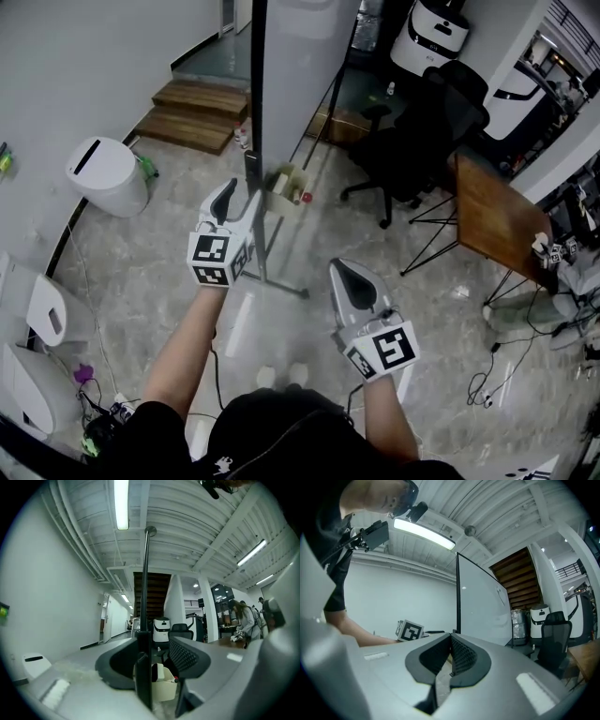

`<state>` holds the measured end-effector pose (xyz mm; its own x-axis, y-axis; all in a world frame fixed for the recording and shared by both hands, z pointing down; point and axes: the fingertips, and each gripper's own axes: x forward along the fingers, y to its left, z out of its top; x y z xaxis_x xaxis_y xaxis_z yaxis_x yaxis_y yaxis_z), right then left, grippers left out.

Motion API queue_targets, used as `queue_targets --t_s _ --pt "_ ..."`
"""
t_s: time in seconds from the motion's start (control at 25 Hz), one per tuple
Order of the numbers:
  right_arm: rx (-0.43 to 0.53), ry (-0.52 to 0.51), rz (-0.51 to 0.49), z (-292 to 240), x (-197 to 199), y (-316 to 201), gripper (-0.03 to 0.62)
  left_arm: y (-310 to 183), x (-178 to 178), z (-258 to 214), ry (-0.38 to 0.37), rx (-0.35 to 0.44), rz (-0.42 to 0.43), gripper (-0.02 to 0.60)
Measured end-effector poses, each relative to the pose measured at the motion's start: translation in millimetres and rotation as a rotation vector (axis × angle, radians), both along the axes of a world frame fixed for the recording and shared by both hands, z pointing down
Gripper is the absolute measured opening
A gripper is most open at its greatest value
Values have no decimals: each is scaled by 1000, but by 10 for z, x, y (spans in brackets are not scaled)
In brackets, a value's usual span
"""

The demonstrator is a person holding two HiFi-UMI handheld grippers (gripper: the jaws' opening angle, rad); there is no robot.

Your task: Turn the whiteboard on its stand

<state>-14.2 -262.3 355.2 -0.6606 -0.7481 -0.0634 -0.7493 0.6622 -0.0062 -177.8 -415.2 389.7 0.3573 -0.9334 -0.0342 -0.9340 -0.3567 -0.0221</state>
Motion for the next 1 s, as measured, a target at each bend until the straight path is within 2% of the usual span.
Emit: queue_targets --t_s 0.08,0.16,0.44,0.88,1.0 --pt "-4 1 -4 10 11 -67 9 -191 -6 24 -7 -13 -12 245" --pt "-12 3 -3 33 30 -128 9 -365 -2 64 -15 -28 -20 264" --pt "-39 9 8 146 154 -224 9 -752 -3 292 -50 -76 -69 264" --pt "-63 7 50 240 378 -236 9 -1036 100 437 -92 -106 -76 264" --pt "-70 10 62 266 425 -195 9 -1084 64 520 -86 -128 -91 238"
